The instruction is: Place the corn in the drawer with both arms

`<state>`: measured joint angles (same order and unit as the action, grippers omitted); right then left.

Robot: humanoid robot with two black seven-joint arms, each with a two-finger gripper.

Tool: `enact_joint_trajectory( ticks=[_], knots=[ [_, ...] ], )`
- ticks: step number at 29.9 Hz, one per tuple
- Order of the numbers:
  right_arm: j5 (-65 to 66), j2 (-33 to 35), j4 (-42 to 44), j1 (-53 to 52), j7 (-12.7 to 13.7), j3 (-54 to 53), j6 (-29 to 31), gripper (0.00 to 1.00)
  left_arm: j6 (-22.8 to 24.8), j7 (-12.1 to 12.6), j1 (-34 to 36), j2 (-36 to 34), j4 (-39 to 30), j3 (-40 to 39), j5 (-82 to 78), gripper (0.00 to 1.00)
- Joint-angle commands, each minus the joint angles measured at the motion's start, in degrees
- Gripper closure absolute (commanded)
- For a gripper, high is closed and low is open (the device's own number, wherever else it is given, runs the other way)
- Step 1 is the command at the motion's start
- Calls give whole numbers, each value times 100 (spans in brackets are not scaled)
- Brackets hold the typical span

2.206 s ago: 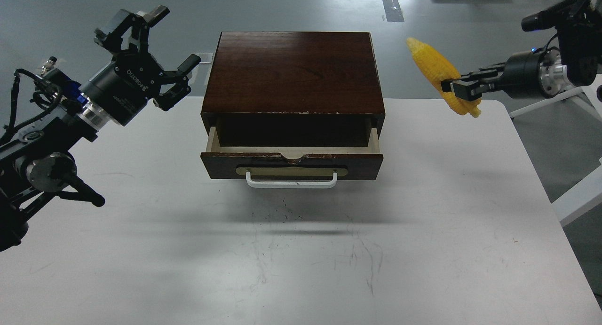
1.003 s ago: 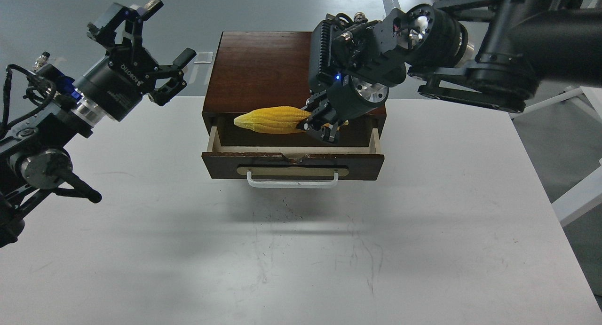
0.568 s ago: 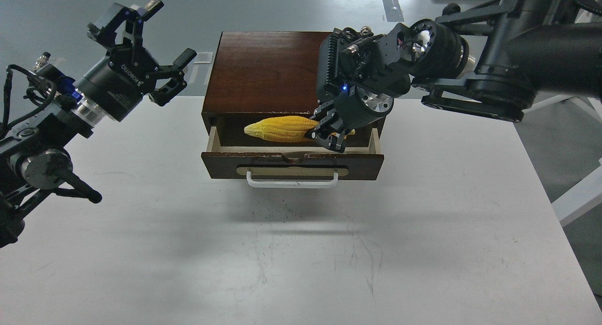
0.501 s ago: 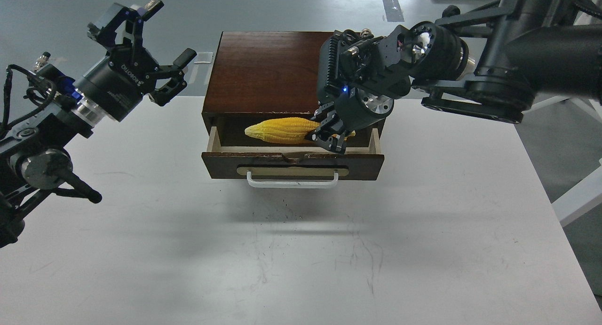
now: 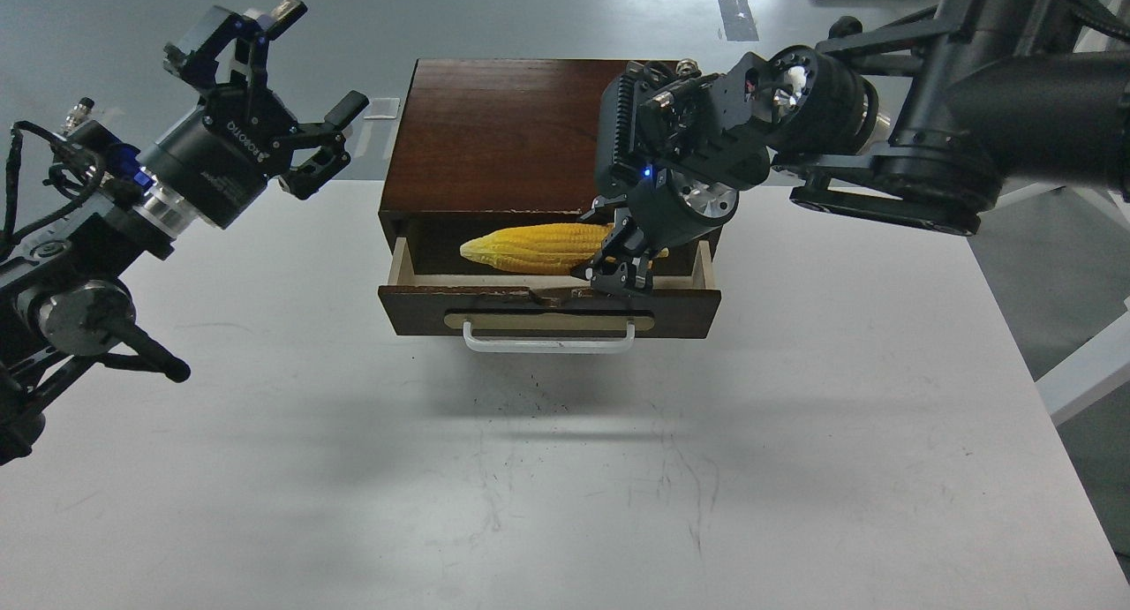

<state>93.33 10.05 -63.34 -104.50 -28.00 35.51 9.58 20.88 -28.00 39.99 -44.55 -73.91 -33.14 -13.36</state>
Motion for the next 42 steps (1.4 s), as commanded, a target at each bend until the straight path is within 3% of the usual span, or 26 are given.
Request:
enact_joint_trajectory(
  ticks=[1, 13, 24, 29, 34, 42],
  knots=[
    [-16, -3, -3, 0, 0, 0, 0, 45, 4, 0, 0, -1, 0, 0, 0, 1],
    [-43, 23, -47, -26, 0, -9, 0, 38, 4, 0, 0, -1, 8, -52, 0, 1],
    [-631, 295, -161, -334, 0, -62, -8, 37, 13, 0, 0, -1, 8, -96, 0, 1],
    [-1616, 806, -285, -404, 0, -325, 9, 33, 13, 0, 0, 17, 8, -96, 0, 1],
    [-3834, 1691, -328, -168, 0, -536, 35, 7, 13, 0, 0, 69, 8, -96, -9, 1],
    [-6097, 2730, -355, 1466, 0, -1993, 53, 4, 4, 0, -35, 184, 26, -96, -52, 1]
  ],
)
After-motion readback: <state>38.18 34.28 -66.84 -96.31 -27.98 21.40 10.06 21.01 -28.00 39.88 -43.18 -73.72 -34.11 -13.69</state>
